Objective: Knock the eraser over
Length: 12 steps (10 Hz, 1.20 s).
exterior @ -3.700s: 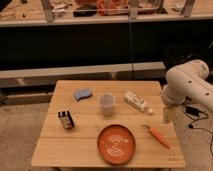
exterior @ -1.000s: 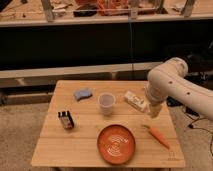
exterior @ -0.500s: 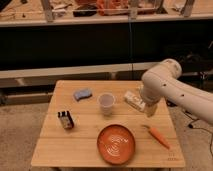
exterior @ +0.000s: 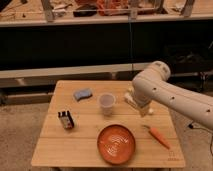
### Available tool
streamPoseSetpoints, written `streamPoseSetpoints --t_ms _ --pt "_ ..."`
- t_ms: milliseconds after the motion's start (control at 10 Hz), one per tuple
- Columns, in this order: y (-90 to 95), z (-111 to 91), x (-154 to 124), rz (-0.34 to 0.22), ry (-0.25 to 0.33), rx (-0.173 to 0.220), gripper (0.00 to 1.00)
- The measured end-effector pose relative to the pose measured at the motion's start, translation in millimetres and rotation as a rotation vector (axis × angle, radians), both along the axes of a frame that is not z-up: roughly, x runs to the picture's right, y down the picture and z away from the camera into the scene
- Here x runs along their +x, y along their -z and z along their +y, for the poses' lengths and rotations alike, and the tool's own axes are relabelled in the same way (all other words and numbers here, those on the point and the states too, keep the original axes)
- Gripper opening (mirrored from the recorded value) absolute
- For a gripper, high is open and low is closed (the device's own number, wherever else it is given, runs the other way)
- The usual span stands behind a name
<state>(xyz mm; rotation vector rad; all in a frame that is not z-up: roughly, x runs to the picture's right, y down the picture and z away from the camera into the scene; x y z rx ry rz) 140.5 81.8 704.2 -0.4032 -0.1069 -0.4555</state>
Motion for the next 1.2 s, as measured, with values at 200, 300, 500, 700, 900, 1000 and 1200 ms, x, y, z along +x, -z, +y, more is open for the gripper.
streamPoseSetpoints --t_ms 200,300,500,700,900,1000,1200 --pt "-3.4 2.7 -35.9 -0.033 0.051 0.009 0.8" --pt "-6.4 5.4 -52.3 -0.053 0.082 0.013 0.8" --pt "-12.0 12.0 -72.8 -0.082 0.122 0.017 0.8" --pt "-15.6 18.8 -99.0 -0.119 0.161 0.017 0.8" --pt "-19.3 23.7 -119.2 -0.147 0.191 0.014 0.8" --pt "-22.6 25.7 -126.4 -0.164 0.208 0.015 0.8" --pt "-28.9 29.0 -136.7 -0.185 0.224 0.015 0.8"
